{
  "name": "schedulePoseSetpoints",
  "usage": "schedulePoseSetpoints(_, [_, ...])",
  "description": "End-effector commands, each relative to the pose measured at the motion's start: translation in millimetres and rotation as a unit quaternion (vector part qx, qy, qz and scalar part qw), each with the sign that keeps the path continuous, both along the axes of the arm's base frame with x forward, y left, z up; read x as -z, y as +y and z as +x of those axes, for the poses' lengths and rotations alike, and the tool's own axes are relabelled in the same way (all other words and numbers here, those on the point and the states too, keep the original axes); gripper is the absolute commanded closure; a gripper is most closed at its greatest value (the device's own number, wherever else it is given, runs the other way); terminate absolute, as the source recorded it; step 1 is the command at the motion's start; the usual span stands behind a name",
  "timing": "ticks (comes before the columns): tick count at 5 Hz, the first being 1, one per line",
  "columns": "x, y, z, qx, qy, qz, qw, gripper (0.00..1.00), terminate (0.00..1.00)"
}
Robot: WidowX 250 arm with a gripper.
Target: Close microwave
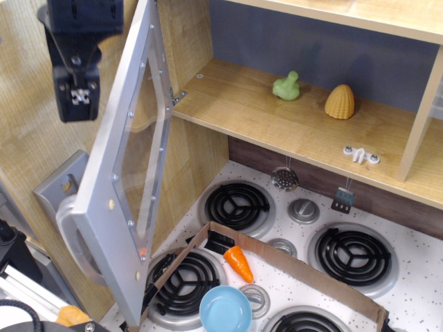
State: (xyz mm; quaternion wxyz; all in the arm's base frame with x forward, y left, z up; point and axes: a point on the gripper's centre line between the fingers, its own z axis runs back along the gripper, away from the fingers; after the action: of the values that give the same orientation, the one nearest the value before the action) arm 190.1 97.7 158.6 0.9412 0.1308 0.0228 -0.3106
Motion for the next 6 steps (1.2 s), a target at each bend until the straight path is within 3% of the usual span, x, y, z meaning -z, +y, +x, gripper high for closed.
schedulePoseSetpoints(1, [18,-14,11,-0.009,-0.067,-0.035,0.9971,0.0,0.0])
schedulePoseSetpoints(3, [43,-41,18,0.009,-0.192,-0.116,0.9745,0.0,0.0])
schedulePoseSetpoints(4, [50,-56,29,0.02,-0.232,-0.135,0.9631,0.0,0.0])
schedulePoseSetpoints(6, [58,-82,70,0.056,-0.237,-0.154,0.9575,0.0,0.0])
